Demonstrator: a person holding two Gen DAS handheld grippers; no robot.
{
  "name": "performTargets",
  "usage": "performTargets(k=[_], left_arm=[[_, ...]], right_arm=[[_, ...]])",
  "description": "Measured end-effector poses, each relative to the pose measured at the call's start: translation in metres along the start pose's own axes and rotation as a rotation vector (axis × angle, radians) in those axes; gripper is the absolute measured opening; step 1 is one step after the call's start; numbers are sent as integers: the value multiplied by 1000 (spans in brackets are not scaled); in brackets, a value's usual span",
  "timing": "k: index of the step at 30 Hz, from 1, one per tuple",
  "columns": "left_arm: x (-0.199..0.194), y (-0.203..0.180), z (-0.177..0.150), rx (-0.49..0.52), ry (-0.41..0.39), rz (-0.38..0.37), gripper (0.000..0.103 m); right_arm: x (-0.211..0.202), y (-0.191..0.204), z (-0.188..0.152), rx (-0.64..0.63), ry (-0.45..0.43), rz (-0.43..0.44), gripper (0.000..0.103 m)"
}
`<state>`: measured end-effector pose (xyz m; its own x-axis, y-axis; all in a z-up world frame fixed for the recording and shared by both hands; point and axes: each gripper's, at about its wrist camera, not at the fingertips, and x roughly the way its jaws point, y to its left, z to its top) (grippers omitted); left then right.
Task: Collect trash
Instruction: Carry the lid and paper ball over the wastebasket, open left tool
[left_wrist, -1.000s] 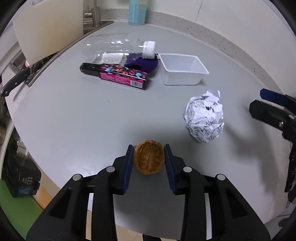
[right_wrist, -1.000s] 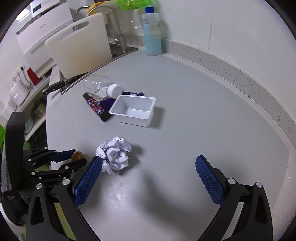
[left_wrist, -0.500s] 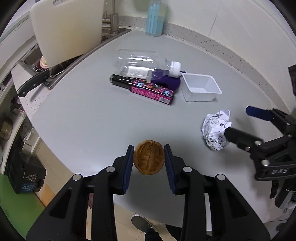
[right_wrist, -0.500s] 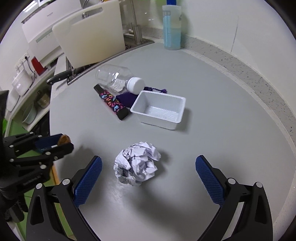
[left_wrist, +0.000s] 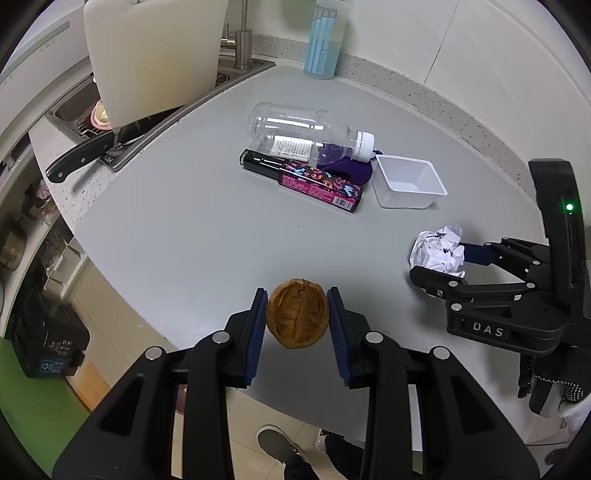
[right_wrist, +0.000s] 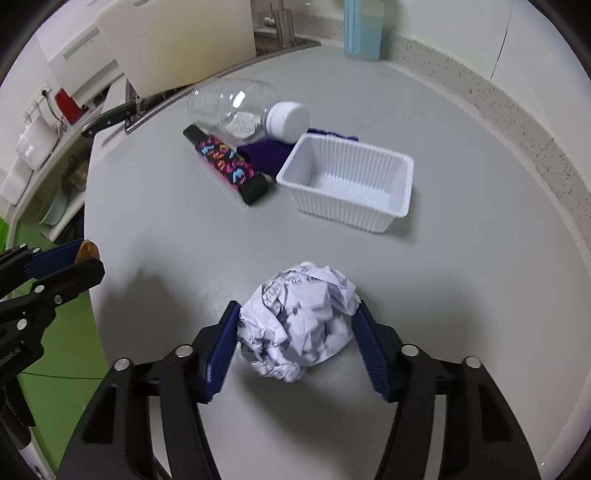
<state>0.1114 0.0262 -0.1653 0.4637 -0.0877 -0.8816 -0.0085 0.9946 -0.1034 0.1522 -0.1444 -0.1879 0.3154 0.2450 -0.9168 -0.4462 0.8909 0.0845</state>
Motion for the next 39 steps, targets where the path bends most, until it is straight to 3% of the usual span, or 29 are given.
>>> performTargets(k=[11,22,32,39], left_arm=[[-24,16,-12,-28,-28,1,33],[-76,83,-58,-150,-75,89,33],[-78,188,-149,-339,-27,204,33],[-7,265,-218,-438,47,243,33]], right_arm=[[-43,28,2,-61,-103,20,48],[-68,135,10,-247,-166,148,48],[1,265,-8,-439,-68,246,48],[94,325,-30,-515,21,246,48]])
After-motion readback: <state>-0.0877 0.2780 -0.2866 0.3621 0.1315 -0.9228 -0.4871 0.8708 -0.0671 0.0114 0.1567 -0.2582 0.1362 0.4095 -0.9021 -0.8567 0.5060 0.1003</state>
